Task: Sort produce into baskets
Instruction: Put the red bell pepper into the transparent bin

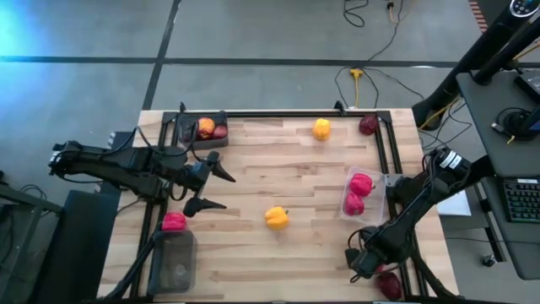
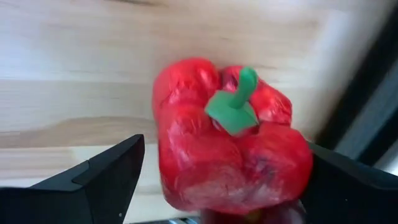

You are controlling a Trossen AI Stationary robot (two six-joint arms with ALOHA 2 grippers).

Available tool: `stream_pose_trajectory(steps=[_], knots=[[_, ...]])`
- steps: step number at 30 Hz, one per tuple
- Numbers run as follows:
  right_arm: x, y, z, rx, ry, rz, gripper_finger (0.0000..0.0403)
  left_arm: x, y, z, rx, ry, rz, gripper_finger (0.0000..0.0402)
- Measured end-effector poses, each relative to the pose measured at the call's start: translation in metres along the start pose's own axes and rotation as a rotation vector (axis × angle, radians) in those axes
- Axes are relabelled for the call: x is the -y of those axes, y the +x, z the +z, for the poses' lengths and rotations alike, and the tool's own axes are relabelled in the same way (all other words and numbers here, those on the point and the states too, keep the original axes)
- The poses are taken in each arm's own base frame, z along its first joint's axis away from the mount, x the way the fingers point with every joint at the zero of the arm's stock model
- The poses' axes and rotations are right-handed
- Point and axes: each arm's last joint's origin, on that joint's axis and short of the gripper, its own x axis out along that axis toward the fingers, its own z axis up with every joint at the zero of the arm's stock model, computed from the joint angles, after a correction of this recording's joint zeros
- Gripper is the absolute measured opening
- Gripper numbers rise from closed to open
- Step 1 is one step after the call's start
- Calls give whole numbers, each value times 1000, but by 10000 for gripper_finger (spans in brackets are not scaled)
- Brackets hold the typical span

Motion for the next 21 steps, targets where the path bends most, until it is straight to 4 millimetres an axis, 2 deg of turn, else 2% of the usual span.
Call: stream_pose_trajectory(steps=[4,8,12,14,17,21], knots=[[-6,-4,2,44,-16,65,352,0,0,0,-1,0,0,382],[-14,-11,4,57,-59,107,309,0,0,0,-1,3,0,382],[-23,-26,6,48,-113,136,264,0,0,0,3,18,0,382],[-26,-37,6,57,-132,130,261,0,0,1,9,23,0,382],[-34,-67,8,76,-168,159,261,0,0,1,11,24,-1,382],[-31,-127,18,244,-217,182,279,0,0,1,12,24,-1,382]])
